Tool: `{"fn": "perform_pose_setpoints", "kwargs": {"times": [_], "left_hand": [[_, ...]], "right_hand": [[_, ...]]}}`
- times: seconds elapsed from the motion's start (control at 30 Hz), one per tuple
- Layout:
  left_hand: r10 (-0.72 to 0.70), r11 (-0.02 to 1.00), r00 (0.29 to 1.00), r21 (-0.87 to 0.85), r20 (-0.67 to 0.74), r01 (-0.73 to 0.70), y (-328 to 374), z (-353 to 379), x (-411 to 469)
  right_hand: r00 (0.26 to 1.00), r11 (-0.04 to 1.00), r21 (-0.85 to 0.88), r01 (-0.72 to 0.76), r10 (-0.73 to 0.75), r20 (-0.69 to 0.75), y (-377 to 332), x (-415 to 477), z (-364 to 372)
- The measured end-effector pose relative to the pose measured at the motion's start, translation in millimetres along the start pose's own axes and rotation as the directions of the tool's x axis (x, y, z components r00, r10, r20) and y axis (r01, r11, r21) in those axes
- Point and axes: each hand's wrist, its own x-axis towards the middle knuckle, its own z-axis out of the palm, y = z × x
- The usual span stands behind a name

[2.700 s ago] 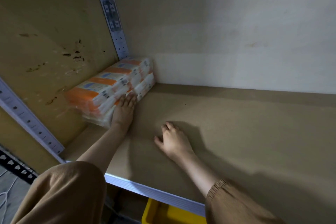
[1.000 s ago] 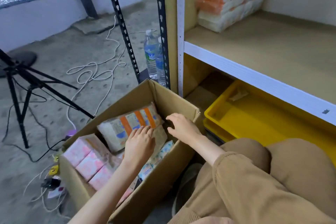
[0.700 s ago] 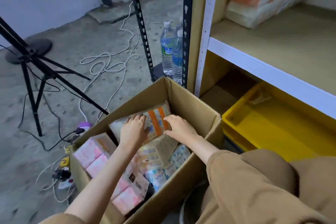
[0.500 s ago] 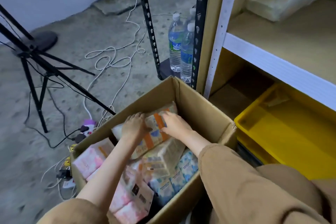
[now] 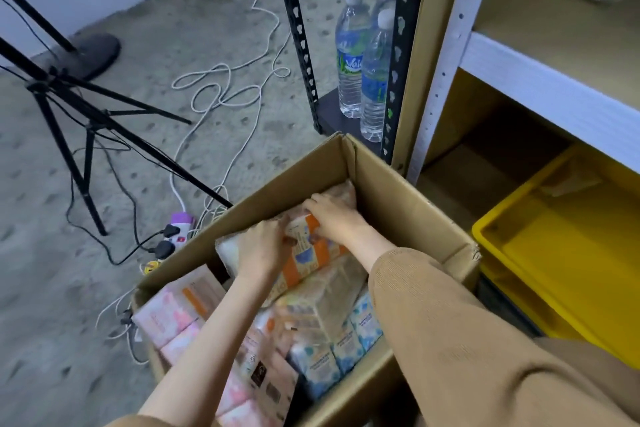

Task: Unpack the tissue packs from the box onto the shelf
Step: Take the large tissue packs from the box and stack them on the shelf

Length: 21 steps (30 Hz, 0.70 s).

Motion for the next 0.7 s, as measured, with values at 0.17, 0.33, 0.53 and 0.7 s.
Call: {"fn": "perform_pose_setpoints", "kwargs": {"times": [0.17,0.33,0.53,0.7], "left_hand": [[0.039,0.999,0.998,-0.027,-0.044,-0.041,-2.7,-8.5,-23.9],[0.108,0.99,0.985,-0.073,-0.134,-0.118,-3.7,-36.1,-54.2],[0.181,0.955,0.872,-0.131,-0.455,-0.267,19.6,-91.4,-98.8],[0.326,0.917,0.668,0.052,-0.669,-0.396,48.0,-154.4,-135.9]], "right_hand": [[0.984,0.998,-0.011,0.068,-0.069,-0.165,-6.6,-25.4,-3.1],[0.957,0.994,0.013,0.106,-0.098,-0.273,-22.0,-66.1,-31.9],[0.888,0.994,-0.007,0.108,-0.099,-0.45,-39.7,-140.6,-91.5],[0.685,0.994,-0.068,0.091,-0.112,-0.72,-46.9,-212.3,-140.1]]}}
